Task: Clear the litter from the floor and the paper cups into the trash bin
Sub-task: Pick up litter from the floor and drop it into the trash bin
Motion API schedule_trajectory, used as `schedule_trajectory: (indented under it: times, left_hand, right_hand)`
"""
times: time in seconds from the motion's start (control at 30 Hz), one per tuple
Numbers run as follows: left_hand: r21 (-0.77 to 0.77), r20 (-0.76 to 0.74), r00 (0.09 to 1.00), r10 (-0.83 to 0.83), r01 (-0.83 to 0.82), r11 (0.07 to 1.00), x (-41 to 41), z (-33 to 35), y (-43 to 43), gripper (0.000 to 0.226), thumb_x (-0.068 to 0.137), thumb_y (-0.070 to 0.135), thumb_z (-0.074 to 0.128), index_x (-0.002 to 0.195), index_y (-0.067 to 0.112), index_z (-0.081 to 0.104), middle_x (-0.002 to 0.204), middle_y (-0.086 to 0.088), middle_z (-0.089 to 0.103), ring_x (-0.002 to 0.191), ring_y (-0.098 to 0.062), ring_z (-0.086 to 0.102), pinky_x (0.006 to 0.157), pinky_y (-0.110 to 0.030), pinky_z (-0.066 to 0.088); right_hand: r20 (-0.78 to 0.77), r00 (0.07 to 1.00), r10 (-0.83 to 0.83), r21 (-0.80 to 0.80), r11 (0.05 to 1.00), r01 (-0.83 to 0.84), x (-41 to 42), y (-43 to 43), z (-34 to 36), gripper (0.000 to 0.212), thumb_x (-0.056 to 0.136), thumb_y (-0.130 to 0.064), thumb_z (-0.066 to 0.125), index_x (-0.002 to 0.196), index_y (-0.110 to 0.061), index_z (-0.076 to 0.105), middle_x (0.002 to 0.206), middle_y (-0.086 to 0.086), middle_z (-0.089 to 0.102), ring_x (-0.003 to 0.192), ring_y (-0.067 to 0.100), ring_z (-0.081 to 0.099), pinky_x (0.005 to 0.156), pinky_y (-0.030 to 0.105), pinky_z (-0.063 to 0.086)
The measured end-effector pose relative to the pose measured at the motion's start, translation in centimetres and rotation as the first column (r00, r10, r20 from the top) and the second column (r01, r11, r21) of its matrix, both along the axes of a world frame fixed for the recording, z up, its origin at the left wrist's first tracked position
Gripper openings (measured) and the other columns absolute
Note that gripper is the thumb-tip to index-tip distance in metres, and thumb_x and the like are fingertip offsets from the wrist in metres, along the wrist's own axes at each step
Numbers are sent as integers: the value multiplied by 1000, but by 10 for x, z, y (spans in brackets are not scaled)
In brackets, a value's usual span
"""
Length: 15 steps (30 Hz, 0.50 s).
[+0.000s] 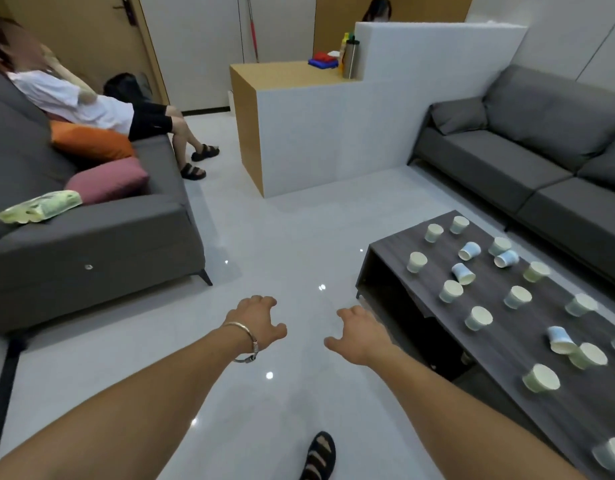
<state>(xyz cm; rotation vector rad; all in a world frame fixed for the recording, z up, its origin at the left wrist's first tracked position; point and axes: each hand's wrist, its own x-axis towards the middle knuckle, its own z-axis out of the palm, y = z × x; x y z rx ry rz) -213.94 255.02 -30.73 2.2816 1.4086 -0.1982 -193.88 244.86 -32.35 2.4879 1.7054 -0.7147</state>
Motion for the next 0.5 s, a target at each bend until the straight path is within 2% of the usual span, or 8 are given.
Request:
schedule_trajectory:
  times: [0.23,0.5]
  left_hand:
    - [28,36,996,86,-87,996,58,20,145,66,84,50,54,141,21,37,142,-2,42,131,-23,37,105,-39,37]
    - [-39,-13,1000,24,-25,999,128,-11,313,69,82,50,55,142,22,35,142,-2,42,130,-23,39,103,-40,39]
  right_hand:
    - [-5,998,57,14,998,-57,64,153,16,73,87,-57,52,147,-20,33,146,4,37,132,26,36,102,41,38]
    - [-20,1000,7,-76,997,-9,136,307,-5,73,89,-54,52,149,-19,29,147,5,33,133,26,34,104,41,39]
